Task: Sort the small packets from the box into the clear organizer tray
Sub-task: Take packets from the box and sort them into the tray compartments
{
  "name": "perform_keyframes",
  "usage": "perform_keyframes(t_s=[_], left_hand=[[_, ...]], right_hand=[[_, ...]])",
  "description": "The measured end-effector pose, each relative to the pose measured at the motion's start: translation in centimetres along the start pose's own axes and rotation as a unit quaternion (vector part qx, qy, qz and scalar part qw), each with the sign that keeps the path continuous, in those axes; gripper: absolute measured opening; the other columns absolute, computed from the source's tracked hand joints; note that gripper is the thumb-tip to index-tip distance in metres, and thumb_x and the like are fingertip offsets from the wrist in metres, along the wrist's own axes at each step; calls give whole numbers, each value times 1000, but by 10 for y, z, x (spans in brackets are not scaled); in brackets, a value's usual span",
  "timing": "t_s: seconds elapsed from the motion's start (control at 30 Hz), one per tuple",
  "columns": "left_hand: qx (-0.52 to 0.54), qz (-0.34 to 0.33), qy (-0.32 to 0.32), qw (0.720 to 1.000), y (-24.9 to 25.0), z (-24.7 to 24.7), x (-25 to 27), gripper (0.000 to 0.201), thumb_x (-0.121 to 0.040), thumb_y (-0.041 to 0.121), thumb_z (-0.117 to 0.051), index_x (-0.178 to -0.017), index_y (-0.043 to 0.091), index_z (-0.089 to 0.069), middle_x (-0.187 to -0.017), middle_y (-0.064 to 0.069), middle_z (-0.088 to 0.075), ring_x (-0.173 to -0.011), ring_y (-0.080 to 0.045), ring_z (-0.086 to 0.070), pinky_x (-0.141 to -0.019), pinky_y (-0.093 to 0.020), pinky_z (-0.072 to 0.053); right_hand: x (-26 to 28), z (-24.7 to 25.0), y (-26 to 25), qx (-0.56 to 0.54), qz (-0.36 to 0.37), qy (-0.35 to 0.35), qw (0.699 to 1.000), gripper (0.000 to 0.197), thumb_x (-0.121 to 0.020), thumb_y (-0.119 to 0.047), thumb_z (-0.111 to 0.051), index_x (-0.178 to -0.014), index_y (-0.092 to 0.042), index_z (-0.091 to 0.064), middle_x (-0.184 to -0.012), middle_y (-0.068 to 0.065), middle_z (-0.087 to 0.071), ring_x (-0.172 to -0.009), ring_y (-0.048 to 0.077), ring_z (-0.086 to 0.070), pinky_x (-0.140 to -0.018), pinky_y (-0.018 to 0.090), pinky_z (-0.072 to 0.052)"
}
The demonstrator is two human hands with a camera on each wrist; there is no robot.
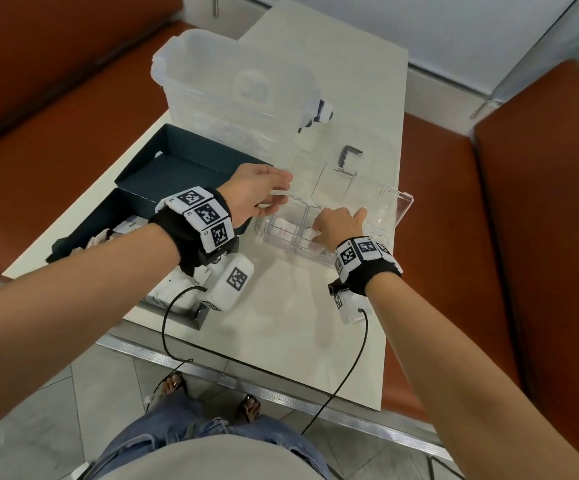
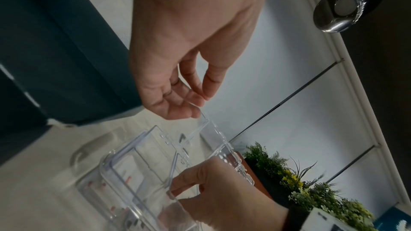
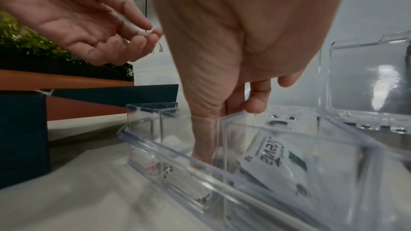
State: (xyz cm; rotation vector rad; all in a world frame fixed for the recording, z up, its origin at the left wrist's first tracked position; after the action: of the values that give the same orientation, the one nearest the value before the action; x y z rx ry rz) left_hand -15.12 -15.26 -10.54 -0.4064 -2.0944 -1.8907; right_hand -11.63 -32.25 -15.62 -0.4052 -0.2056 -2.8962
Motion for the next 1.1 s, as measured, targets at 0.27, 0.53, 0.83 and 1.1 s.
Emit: perform_keyframes(t_s=[0.27,0.53,0.83,1.1], left_hand=[[-19,-8,19,1000,6,15,13,20,-95,9,-60,-114,10,-66,-105,-8,-66,-84,-18,-65,-72,-26,-54],[-220,-62,-30,973,28,78,22,15,-96,20,-59,-109,21,-65,-104,4,-68,-86,-11,-67,-70,-22,-53],[-511,-71,30,856,-6,214,25,38,-88,23,-70,-123,15,-59,-123,-9,-61,-108,-25,-57,-86,-29,-42],[-467,3,34,883,-36,248,27,38,-95,18,-60,-130,8,-49,-113,-15,-58,-83,-26,-63,-56,-29,-58]], right_hand=[[22,42,7,-112,31,98,988,24,-93,-22,-56,-115,-23,-65,-115,-4,-63,-109,21,-55,-95,42,-24],[49,86,-53,-268,127,93,951,20,-90,-15,-62,-107,-13,-72,-106,4,-70,-96,14,-61,-83,16,-39],[59,44,-183,-210,214,-76,951,24,-87,-16,-65,-110,-11,-71,-99,2,-71,-95,17,-67,-83,21,-49],[34,16,-208,-66,154,-140,976,51,-90,-28,-63,-133,-5,-49,-128,14,-57,-115,30,-55,-91,32,-44]])
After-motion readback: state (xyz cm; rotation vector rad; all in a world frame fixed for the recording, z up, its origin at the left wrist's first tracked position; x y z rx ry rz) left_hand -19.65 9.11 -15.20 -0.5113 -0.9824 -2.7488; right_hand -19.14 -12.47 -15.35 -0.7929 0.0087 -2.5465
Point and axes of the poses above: each hand's wrist, its own x-axis away from the middle knuckle, its own z-axis out of the back of the hand, y = z × x, the point moved 2 cm from there along -x, towards the middle knuckle
